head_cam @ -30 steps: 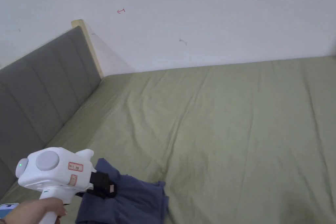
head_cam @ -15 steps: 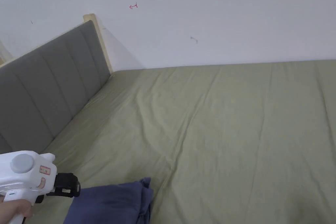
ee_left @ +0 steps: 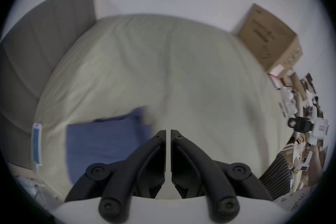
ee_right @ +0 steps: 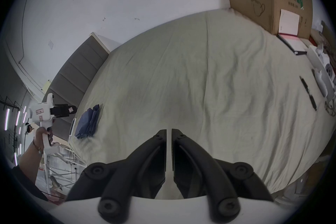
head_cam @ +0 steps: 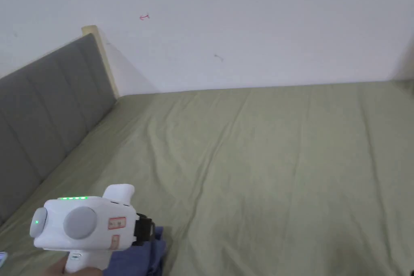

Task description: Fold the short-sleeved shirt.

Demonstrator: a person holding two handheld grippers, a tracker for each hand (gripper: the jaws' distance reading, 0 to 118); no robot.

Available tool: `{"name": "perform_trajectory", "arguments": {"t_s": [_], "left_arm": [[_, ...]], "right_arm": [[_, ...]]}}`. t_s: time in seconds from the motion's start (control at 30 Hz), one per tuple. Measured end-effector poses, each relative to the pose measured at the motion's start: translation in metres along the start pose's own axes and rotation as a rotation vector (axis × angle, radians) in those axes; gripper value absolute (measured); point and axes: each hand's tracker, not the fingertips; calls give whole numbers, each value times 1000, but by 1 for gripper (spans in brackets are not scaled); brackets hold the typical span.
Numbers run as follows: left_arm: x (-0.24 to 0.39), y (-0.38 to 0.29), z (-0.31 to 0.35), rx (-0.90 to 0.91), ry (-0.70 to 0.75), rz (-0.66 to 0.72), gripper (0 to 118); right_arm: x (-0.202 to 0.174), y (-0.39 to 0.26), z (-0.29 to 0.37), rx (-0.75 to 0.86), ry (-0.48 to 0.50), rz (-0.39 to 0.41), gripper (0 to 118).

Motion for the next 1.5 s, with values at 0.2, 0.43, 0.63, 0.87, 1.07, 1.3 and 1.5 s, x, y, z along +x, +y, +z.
{"name": "perform_trajectory", "arguments": {"t_s": [0.2,0.43,0.63,0.87,1.07,1.3,1.5], "left_arm": [[115,-7,49,385,-159,-28,3],[201,-27,102,796,-20,-88,3],[218,-60,119,915,90,-130,3],[213,-72,125,933,151,-99,107],[212,-75,123,959,130,-92,118],[219,-76,118,949,156,-134,118],[226,-72,120,911,153,-117,118]], "right_arm": [[-13,18,40,249,-14,83,5],[-31,20,95,721,-80,204,5],[-44,8,119,902,-214,300,5],[-43,2,120,900,-252,206,84],[-41,0,115,858,-240,213,117],[-48,-12,116,900,-274,277,118],[-51,-14,115,889,-266,308,118]]}}
